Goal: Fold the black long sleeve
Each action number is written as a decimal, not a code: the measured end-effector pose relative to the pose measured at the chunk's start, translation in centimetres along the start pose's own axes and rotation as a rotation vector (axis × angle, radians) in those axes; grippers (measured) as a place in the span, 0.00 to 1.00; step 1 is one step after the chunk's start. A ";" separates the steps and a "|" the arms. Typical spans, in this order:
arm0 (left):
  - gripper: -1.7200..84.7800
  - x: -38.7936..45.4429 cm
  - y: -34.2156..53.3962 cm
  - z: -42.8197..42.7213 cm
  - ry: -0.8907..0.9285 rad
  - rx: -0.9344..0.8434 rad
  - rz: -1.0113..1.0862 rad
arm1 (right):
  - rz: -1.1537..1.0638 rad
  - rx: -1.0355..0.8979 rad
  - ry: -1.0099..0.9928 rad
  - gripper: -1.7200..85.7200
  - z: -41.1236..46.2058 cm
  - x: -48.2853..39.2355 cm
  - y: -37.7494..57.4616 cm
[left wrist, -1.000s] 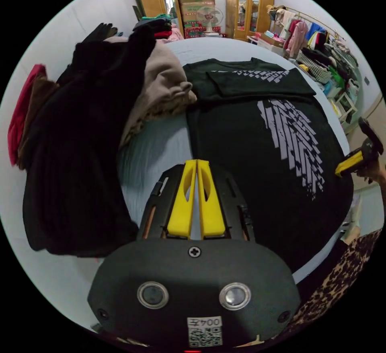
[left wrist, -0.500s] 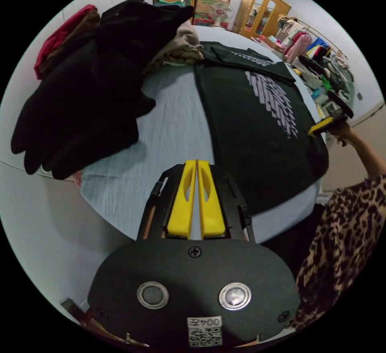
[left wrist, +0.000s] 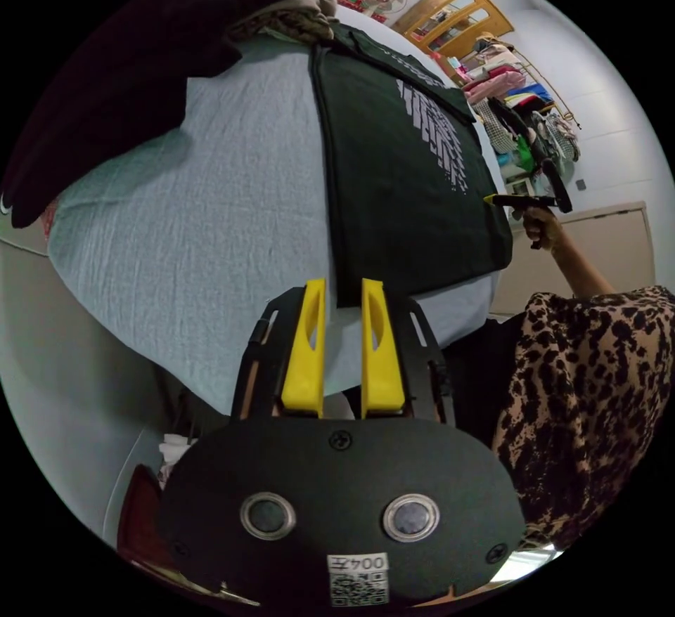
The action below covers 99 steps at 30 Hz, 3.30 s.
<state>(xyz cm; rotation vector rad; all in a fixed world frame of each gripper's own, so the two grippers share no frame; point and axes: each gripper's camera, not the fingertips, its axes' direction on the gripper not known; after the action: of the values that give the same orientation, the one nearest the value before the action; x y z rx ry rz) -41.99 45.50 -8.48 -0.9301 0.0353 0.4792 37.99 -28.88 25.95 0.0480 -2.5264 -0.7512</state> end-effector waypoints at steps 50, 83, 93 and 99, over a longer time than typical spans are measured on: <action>0.05 -10.0 0.8 -16.9 0.610 0.365 -0.001 | 0.111 0.678 -0.723 0.07 5.5 29.1 35.1; 0.06 -7.8 -21.5 -15.2 0.527 0.300 -0.282 | 0.337 0.448 -0.647 0.07 -10.8 31.0 19.1; 0.06 -8.8 -31.4 -8.8 0.460 0.297 -0.440 | 0.367 0.297 -0.603 0.07 -13.6 32.3 4.1; 0.05 -8.5 -34.6 -6.0 0.406 0.298 -0.493 | 0.383 0.204 -0.583 0.07 -15.1 31.7 -1.7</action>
<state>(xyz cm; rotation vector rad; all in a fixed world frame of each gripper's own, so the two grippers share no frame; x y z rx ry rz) -34.35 20.25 16.22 -0.6961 0.2336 -0.1746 17.26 -43.32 50.33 -0.6553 -3.0088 -0.3837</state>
